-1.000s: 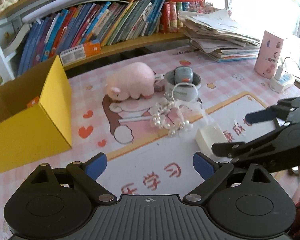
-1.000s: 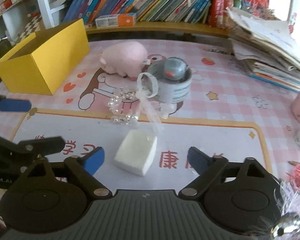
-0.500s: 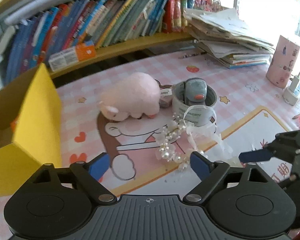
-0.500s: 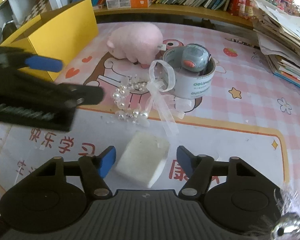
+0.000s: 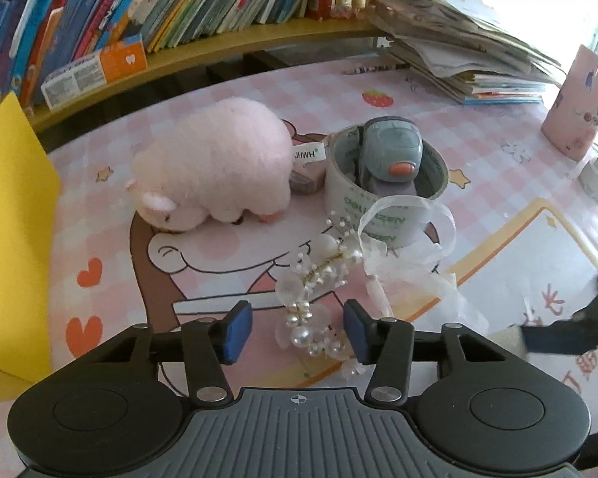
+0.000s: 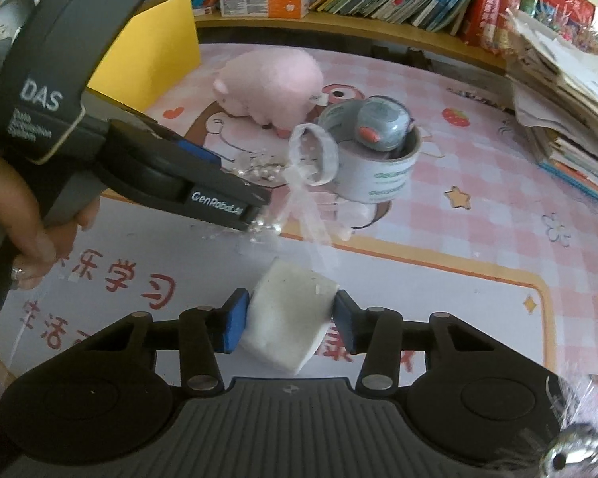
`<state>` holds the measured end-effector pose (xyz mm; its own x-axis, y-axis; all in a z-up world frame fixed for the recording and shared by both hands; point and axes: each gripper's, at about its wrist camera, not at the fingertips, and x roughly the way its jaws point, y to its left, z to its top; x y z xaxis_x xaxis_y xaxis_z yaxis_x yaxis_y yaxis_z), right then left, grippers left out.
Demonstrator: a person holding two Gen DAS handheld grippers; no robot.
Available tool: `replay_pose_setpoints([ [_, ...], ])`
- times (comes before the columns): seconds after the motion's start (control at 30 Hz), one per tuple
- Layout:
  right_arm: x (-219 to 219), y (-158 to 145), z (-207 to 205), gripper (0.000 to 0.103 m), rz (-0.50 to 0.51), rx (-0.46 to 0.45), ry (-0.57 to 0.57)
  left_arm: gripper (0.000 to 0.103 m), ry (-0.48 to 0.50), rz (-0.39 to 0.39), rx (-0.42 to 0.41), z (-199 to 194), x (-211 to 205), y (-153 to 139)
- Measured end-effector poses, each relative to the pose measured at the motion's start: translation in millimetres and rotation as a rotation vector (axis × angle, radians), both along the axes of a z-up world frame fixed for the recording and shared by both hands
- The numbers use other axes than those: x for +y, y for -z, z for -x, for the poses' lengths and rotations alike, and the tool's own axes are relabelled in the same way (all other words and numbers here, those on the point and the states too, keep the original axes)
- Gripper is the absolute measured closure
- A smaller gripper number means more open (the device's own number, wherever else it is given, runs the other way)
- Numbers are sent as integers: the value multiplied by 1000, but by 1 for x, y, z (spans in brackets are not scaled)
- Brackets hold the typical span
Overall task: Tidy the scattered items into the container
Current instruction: 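Grasp the pearl bracelet with the left tool while the right tool grasps the white square block, then lift the bracelet in the left tool and the white block in the right tool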
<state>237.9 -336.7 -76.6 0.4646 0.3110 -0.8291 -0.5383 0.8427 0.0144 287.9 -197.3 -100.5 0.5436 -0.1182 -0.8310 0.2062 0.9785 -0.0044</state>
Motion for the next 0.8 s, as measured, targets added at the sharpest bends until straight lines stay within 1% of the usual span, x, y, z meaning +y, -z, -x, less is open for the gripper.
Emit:
replay_pose_setpoints([
  [0.1, -3, 1, -2, 60, 13, -1, 25, 61, 0, -6, -13, 0, 0, 0],
  [0.23, -3, 4, -4, 60, 10, 16, 29, 78, 13, -5, -22, 2, 0, -1],
  [0.33, -5, 6, -6, 60, -5, 30, 42, 80, 10, -2, -24, 5, 2, -2],
  [0.47, -6, 5, -4, 63, -15, 29, 50, 80, -37, 6, -31, 14, 11, -5],
  [0.57, -7, 3, -1, 66, -25, 23, 57, 80, -59, 34, -39, 27, 20, -13],
  [0.8, -6, -7, 9, 67, -44, -14, 52, 80, -123, 79, -87, 65, 43, -37],
])
